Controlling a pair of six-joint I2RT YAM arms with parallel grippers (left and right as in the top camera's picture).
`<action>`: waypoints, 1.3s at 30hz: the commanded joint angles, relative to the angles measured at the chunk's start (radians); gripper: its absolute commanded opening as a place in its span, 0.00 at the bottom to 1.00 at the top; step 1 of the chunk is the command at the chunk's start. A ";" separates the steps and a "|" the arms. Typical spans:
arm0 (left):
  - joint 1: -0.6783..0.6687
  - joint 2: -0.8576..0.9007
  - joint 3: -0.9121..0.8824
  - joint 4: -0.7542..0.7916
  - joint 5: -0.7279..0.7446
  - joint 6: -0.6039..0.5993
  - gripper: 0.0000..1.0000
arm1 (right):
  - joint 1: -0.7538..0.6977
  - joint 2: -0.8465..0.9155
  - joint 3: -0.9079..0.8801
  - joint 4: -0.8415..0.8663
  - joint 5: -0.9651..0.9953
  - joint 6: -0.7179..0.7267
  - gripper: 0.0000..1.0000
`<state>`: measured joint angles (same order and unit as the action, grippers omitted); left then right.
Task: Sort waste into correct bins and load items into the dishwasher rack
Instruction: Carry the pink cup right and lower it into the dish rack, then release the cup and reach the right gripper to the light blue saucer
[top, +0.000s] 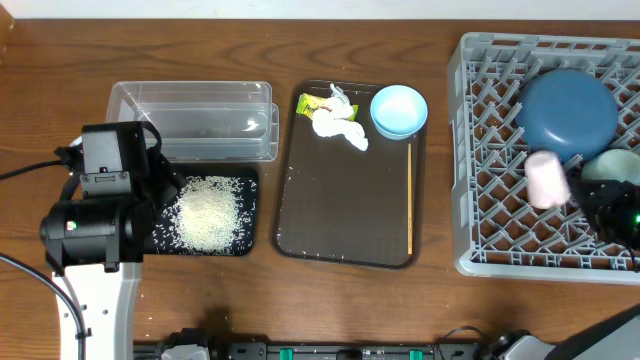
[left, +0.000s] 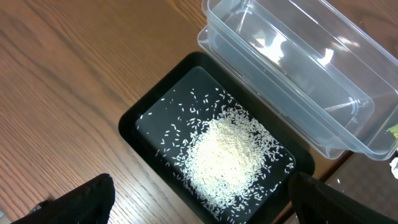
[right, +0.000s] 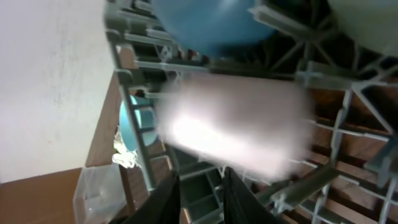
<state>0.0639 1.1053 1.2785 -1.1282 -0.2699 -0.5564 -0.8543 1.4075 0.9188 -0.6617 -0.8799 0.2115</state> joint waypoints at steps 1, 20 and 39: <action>0.005 0.005 0.012 -0.004 -0.023 0.002 0.91 | 0.001 -0.094 -0.002 -0.002 0.020 0.032 0.24; 0.005 0.005 0.012 -0.004 -0.023 0.002 0.91 | 0.425 -0.156 -0.002 0.151 0.620 0.161 0.01; 0.005 0.005 0.012 -0.004 -0.023 0.002 0.91 | 0.454 -0.021 0.039 0.054 0.864 0.170 0.01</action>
<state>0.0639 1.1053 1.2785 -1.1282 -0.2699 -0.5564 -0.3988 1.3972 0.9390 -0.5659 -0.1192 0.3683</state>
